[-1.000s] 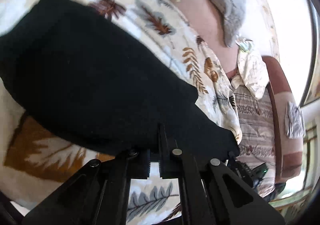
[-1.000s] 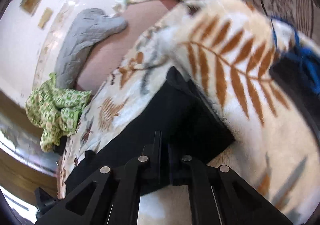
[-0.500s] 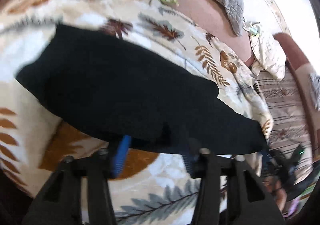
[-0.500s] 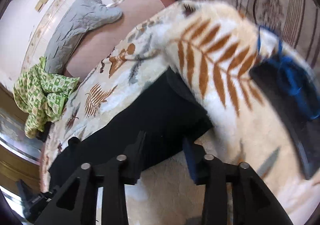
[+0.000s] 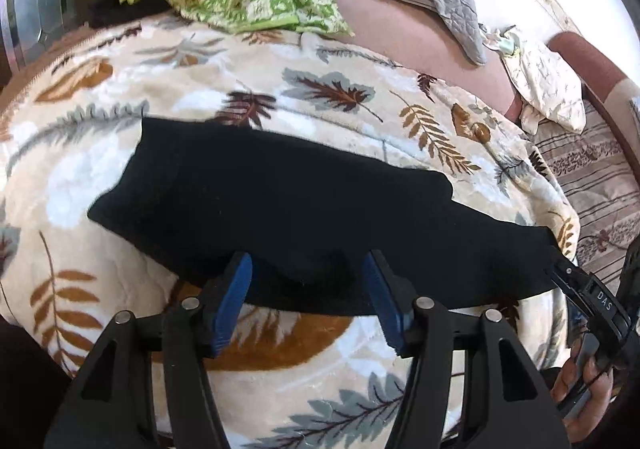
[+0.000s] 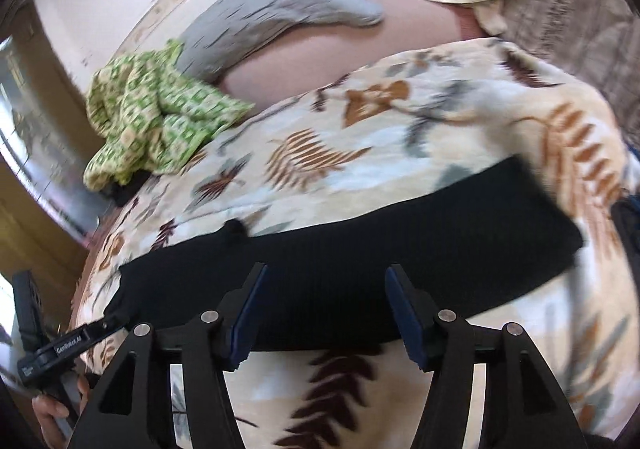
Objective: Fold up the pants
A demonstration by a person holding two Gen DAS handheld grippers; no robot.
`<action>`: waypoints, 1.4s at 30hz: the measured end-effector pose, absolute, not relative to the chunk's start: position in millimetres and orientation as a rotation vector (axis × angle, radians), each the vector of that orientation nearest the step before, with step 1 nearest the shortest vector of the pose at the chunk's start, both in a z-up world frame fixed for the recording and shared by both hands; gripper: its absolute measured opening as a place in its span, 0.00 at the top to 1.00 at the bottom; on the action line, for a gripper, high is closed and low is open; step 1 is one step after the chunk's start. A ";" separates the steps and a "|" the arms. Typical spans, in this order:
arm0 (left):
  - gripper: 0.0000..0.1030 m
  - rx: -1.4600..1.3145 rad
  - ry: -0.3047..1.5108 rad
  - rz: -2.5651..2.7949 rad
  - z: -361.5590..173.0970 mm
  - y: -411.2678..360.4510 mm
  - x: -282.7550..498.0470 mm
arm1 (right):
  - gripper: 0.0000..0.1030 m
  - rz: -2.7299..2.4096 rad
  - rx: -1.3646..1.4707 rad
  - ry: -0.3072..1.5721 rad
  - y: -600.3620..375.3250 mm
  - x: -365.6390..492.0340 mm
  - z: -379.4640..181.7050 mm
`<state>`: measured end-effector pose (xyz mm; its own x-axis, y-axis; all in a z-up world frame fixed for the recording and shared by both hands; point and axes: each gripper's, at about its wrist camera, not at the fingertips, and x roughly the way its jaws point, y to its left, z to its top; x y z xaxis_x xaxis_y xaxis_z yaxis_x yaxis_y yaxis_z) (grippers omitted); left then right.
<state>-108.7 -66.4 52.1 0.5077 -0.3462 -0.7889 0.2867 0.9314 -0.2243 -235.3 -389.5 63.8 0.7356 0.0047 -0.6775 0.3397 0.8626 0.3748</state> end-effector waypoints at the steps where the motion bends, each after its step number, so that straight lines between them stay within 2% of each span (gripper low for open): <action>1: 0.39 -0.060 0.953 -0.379 53.3 -67.1 -108.4 | 0.41 -0.186 0.500 0.735 -383.1 -230.5 62.1; 8: 0.35 0.005 0.901 -0.334 53.9 -66.0 -95.6 | 0.41 -0.118 0.448 0.810 -343.6 -196.2 44.5; 20: 0.34 0.046 0.918 -0.246 30.6 -48.5 -74.2 | 0.38 0.002 0.357 0.850 -284.7 -128.3 37.6; 30: 0.28 0.053 0.907 -0.252 19.8 -49.7 -61.9 | 0.37 -0.102 0.157 0.889 -267.4 -79.5 12.3; 42: 0.28 0.018 0.889 -0.320 36.3 -72.6 -80.8 | 0.38 -0.116 0.182 0.875 -288.0 -120.8 30.7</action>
